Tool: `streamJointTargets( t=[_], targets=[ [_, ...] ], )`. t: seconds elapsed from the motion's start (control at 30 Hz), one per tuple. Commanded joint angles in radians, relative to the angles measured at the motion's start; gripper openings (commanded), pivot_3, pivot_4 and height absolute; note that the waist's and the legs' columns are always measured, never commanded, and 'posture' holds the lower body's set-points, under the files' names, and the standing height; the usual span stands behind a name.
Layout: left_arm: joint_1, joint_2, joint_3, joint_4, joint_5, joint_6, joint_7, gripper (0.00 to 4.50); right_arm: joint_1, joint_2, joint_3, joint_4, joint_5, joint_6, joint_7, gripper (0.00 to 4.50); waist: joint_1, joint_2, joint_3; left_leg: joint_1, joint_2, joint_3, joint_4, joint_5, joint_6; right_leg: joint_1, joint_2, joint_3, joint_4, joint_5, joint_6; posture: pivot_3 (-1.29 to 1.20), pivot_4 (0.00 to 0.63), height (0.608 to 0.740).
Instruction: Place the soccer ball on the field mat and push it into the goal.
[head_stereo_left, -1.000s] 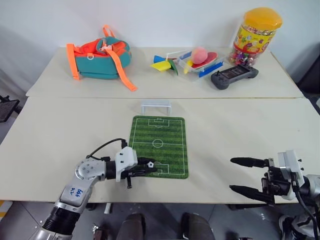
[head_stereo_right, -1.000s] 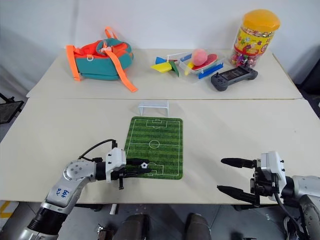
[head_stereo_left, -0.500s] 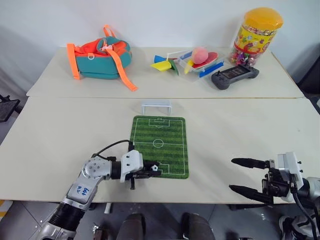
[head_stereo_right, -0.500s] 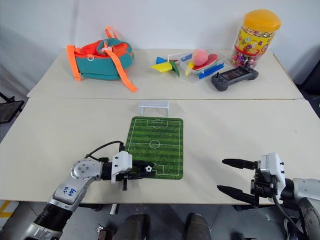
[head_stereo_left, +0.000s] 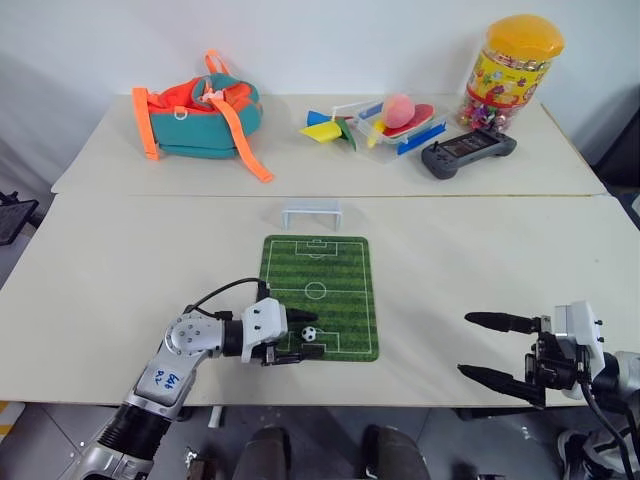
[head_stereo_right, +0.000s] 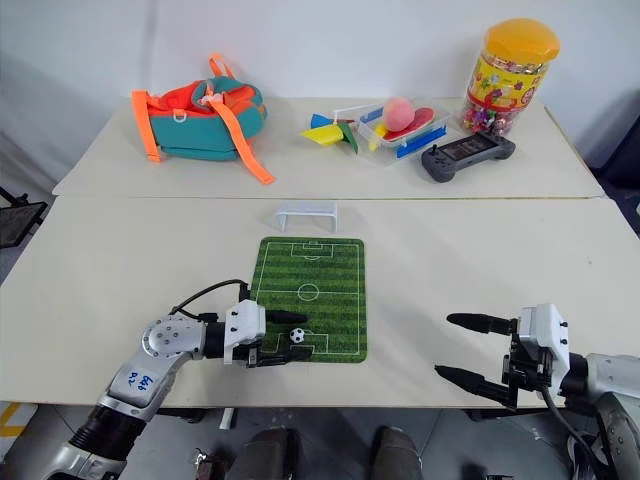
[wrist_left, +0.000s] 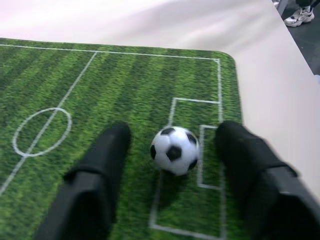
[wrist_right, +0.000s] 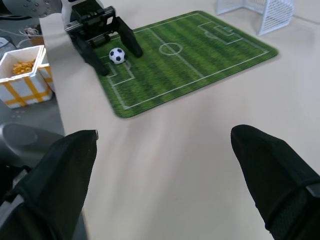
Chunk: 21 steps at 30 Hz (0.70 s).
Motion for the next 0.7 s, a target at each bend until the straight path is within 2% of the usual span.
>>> streamJointTargets(
  t=[0.03,0.07,0.37,0.47,0.6,0.7],
  targets=[
    [-0.004,-0.001,0.009,-0.021,-0.005,-0.01,0.006,4.31,-0.012,0.003,-0.024,0.009,0.003,-0.018,-0.003,4.5,0.0,0.0,0.0,0.0,0.0,0.0,0.0,0.0,0.0,0.0,0.0,0.0,0.0,0.0,0.0,0.0,0.15,0.74],
    [-0.004,0.002,0.015,-0.033,-0.013,-0.014,0.002,4.48,-0.013,0.002,-0.024,0.011,0.002,-0.017,-0.002,4.5,0.0,0.0,0.0,0.0,0.0,0.0,0.0,0.0,0.0,0.0,0.0,0.0,0.0,0.0,0.0,0.0,0.15,0.74],
    [-0.04,0.034,0.092,-0.089,-0.09,-0.024,-0.038,4.48,-0.032,0.0,-0.019,0.034,-0.009,-0.017,0.006,4.5,0.0,0.0,0.0,0.0,0.0,0.0,0.001,0.0,0.0,0.0,0.0,0.0,0.0,0.0,0.0,0.0,0.15,0.74],
    [-0.02,0.059,0.101,-0.144,-0.146,-0.01,-0.087,3.87,-0.041,0.001,-0.015,0.042,-0.013,-0.018,0.006,4.5,-0.001,0.0,0.0,-0.001,0.0,0.0,0.003,0.0,0.0,0.0,0.0,0.0,0.0,0.0,0.0,0.0,0.15,0.74],
    [0.051,0.102,0.078,-0.258,-0.218,0.066,-0.14,2.63,-0.041,0.003,-0.013,0.043,-0.019,-0.016,0.0,4.5,-0.002,0.0,0.0,-0.002,0.001,0.001,0.008,-0.004,0.0,0.0,0.0,0.003,0.001,0.001,0.002,0.0,0.15,0.74],
    [0.08,0.12,0.045,-0.288,-0.197,0.097,-0.142,1.64,-0.033,0.006,-0.016,0.042,-0.022,-0.019,0.001,4.5,-0.001,0.0,0.0,-0.002,0.001,0.002,0.01,-0.004,0.0,0.0,0.001,0.003,0.0,0.001,0.002,0.0,0.15,0.74]
  ],
)
